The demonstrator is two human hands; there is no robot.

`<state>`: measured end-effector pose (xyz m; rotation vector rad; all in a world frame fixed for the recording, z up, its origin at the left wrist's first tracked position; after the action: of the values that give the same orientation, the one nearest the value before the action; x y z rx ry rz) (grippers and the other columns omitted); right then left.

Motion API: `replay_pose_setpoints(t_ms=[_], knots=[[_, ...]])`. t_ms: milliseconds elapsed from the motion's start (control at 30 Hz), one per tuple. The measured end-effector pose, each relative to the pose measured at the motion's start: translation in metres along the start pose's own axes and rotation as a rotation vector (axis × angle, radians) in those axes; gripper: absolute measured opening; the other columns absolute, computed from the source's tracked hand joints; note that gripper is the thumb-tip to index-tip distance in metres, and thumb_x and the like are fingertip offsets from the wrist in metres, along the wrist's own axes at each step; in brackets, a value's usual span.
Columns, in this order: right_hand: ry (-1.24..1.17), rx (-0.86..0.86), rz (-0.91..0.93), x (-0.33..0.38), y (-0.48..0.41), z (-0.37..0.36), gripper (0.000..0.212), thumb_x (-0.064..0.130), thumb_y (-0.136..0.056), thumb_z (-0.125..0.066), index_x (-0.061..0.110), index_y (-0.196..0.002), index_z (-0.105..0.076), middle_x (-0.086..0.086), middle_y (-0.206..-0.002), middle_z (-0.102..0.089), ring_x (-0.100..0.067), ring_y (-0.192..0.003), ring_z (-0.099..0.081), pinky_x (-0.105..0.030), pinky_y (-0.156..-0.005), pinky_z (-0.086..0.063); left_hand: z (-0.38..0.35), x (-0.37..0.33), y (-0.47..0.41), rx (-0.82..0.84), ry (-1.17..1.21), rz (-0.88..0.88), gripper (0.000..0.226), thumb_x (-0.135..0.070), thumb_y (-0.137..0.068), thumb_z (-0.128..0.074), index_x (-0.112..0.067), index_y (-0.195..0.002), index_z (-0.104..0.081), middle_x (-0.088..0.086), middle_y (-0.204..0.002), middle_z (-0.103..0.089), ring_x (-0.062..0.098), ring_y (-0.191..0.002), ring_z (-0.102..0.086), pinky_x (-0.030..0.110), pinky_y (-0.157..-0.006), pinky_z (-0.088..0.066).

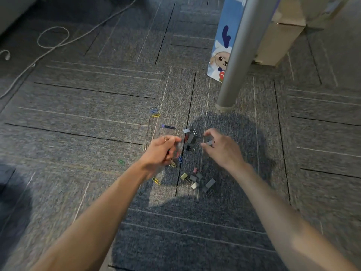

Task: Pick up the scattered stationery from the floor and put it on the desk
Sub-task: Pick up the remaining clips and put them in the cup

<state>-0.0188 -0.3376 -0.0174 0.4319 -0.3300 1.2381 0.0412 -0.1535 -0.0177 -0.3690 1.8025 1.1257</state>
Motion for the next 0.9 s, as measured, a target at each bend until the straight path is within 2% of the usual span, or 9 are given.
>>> replay_pose_setpoints(t_ms=[133,200,300,367,500,633,700,800,900], knots=[[0.187,0.159,0.097,-0.015,-0.005,-0.011,0.03,0.031,-0.097,-0.055,0.017,-0.123,-0.055,0.002,-0.096,-0.068,-0.008,-0.06,-0.059,-0.022,-0.058,-0.053,0.022,-0.002,0.002,-0.174,-0.472,-0.065,0.026,-0.022,-0.1,-0.043,-0.005,-0.101,-0.061,0.002,-0.067,-0.053,0.004,-0.047,-0.041,0.015,-0.042,-0.032],[0.173,0.161,0.13,-0.016,-0.008,-0.009,0.025,0.03,-0.097,-0.055,0.013,-0.115,-0.057,0.007,-0.081,-0.063,-0.005,-0.055,-0.056,-0.017,-0.053,-0.046,0.03,-0.004,0.003,-0.247,-0.666,-0.138,0.023,-0.026,-0.099,-0.046,-0.01,-0.093,-0.061,-0.002,-0.063,-0.052,0.0,-0.036,-0.036,0.012,-0.036,-0.029],[0.126,0.187,0.117,-0.016,-0.008,-0.007,0.023,0.033,-0.098,-0.053,0.012,-0.108,-0.055,0.007,-0.065,-0.052,-0.006,-0.05,-0.05,-0.016,-0.05,-0.04,0.035,-0.005,0.002,-0.261,-0.846,-0.203,0.018,-0.032,-0.095,-0.051,-0.015,-0.099,-0.058,-0.004,-0.06,-0.053,0.004,-0.039,-0.037,0.017,-0.039,-0.033],[-0.145,0.158,0.019,-0.014,-0.006,-0.002,0.022,0.036,-0.098,-0.053,0.015,-0.102,-0.055,0.007,-0.066,-0.052,-0.006,-0.05,-0.046,-0.015,-0.048,-0.037,0.034,-0.009,-0.003,-0.26,-0.948,-0.244,0.019,-0.033,-0.095,-0.052,-0.018,-0.105,-0.055,-0.006,-0.057,-0.053,0.005,-0.04,-0.039,0.018,-0.04,-0.033],[-1.205,0.176,-0.228,0.0,0.008,-0.001,0.031,0.039,-0.096,-0.051,0.015,-0.077,-0.049,0.004,-0.055,-0.033,-0.013,-0.046,-0.025,-0.019,-0.04,-0.025,0.034,-0.029,-0.027,-0.337,-1.059,-0.308,0.024,-0.032,-0.095,-0.052,-0.019,-0.115,-0.05,-0.005,-0.052,-0.046,0.004,-0.038,-0.04,0.014,-0.035,-0.028],[-1.656,0.227,-0.334,0.007,0.022,-0.014,0.033,0.035,-0.101,-0.041,0.016,-0.075,-0.049,0.006,-0.052,-0.027,-0.007,-0.04,-0.022,-0.021,-0.036,-0.017,0.034,-0.04,-0.055,-0.313,-1.359,-0.351,0.033,-0.035,-0.096,-0.049,-0.017,-0.124,-0.046,-0.002,-0.075,-0.064,0.012,-0.051,-0.057,0.021,-0.042,-0.042],[-1.698,0.253,-0.383,0.005,0.027,-0.023,0.033,0.034,-0.1,-0.038,0.014,-0.077,-0.051,0.004,-0.053,-0.034,-0.008,-0.039,-0.025,-0.021,-0.033,-0.02,0.033,-0.043,-0.065,-0.282,-1.501,-0.38,0.034,-0.037,-0.095,-0.048,-0.018,-0.124,-0.045,-0.001,-0.087,-0.067,0.014,-0.06,-0.06,0.025,-0.049,-0.048],[-1.579,0.289,-0.417,-0.002,0.027,-0.03,0.03,0.031,-0.097,-0.045,0.01,-0.079,-0.057,-0.001,-0.062,-0.049,-0.01,-0.043,-0.035,-0.02,-0.036,-0.03,0.028,-0.042,-0.074,-0.215,-1.695,-0.421,0.029,-0.035,-0.097,-0.046,-0.014,-0.118,-0.047,0.0,-0.083,-0.062,0.013,-0.06,-0.058,0.024,-0.049,-0.046],[-1.088,0.294,-0.355,-0.009,0.018,-0.027,0.028,0.028,-0.097,-0.054,0.009,-0.078,-0.057,0.0,-0.062,-0.048,-0.011,-0.046,-0.037,-0.02,-0.042,-0.032,0.026,-0.038,-0.084,-0.177,-1.784,-0.465,0.023,-0.029,-0.099,-0.045,-0.01,-0.113,-0.047,-0.001,-0.074,-0.058,0.011,-0.053,-0.05,0.024,-0.05,-0.05]])
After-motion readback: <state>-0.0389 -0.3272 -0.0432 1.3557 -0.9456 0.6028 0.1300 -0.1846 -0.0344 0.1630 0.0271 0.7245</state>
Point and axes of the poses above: each hand's wrist, its own y-axis away from the middle knuckle, its own z-axis out of the back of the hand, x = y × z, the point moved 6 cm from there along -y, towards the middle knuckle
